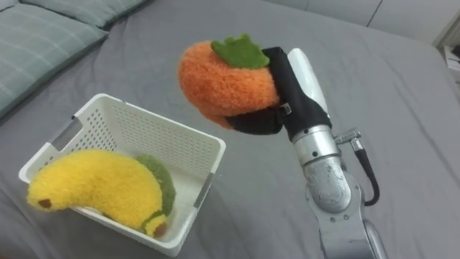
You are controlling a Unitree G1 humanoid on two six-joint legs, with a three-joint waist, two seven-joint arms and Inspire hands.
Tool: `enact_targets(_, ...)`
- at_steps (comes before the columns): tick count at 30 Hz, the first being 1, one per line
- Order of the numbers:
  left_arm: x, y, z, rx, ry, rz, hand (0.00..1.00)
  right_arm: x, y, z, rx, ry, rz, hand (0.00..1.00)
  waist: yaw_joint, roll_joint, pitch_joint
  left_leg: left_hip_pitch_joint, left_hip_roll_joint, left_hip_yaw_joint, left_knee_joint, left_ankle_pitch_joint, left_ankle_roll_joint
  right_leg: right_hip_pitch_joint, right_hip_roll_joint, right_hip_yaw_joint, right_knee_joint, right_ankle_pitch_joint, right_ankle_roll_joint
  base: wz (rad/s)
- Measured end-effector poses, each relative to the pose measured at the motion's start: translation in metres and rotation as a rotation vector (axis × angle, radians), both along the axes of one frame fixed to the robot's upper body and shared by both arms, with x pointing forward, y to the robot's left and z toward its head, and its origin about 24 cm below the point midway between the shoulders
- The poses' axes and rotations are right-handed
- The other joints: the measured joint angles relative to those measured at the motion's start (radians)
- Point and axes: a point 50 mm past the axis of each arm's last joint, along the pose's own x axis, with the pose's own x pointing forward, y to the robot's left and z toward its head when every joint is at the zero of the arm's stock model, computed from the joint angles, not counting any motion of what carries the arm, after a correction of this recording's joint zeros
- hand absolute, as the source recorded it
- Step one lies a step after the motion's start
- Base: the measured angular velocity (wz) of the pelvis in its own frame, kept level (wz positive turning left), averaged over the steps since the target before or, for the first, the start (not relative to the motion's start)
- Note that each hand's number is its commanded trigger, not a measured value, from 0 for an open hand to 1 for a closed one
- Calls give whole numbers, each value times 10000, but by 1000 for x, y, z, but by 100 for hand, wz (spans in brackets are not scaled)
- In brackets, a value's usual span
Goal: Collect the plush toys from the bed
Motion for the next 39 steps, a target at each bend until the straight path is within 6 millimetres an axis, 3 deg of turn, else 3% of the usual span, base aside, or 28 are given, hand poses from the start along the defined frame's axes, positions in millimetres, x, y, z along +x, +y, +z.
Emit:
enact_targets(4,2,-1,-1,-32,83,-96,0,3,14,2,-280,95,634,100,21,-113,94,-46,2,-42,-27,-2,-3,-22,6,-9,-1,-2,1,0)
enact_targets(9,9,0,0,7,49,-146,0,2,27,-2,-492,536,1236,100,260,-200,57,-68,-5,-67,-3,0,2,-48,2,-32,-13,-1,1,0)
enact_targets(14,17,1,2,63,-174,-229,0,1,36,-3,-520,668,1619,100,565,-244,76,-76,-5,-110,-12,1,3,-35,-6,-133,-21,-2,2,4)
enact_targets(16,18,2,3,96,-240,-258,0,0,42,-4,-528,700,1856,86,732,-270,94,-82,-5,-141,-13,1,3,-25,-5,-184,-26,-2,2,4)
enact_targets(17,19,3,3,103,-251,-283,0,0,42,-4,-522,712,1886,57,752,-277,96,-90,-7,-163,-11,1,3,-24,-9,-212,-25,-2,2,8)
enact_targets(18,21,3,3,127,-284,-353,0,0,43,-5,-507,741,1912,47,780,-301,103,-114,-13,-205,-4,1,3,-24,-10,-237,-25,-2,2,13)
enact_targets(19,22,4,4,174,-307,-474,0,0,45,-7,-523,821,1950,20,818,-327,112,-155,-14,-259,1,1,3,-25,-12,-260,-26,-2,2,12)
enact_targets(20,23,4,4,198,-327,-528,0,0,46,-8,-542,880,1990,0,819,-342,121,-162,-15,-271,11,1,3,-27,-12,-264,-26,-2,2,9)
enact_targets(25,24,6,6,279,-365,-644,0,-1,54,-21,-736,1389,2342,0,910,-374,153,-194,-22,-307,58,0,2,-31,-12,-282,-27,-2,2,1)
enact_targets(39,23,4,5,245,-292,-855,0,-1,54,-24,-812,1504,2380,0,988,-365,158,-248,-28,-338,68,-1,0,-37,-15,-279,-27,-1,2,0)
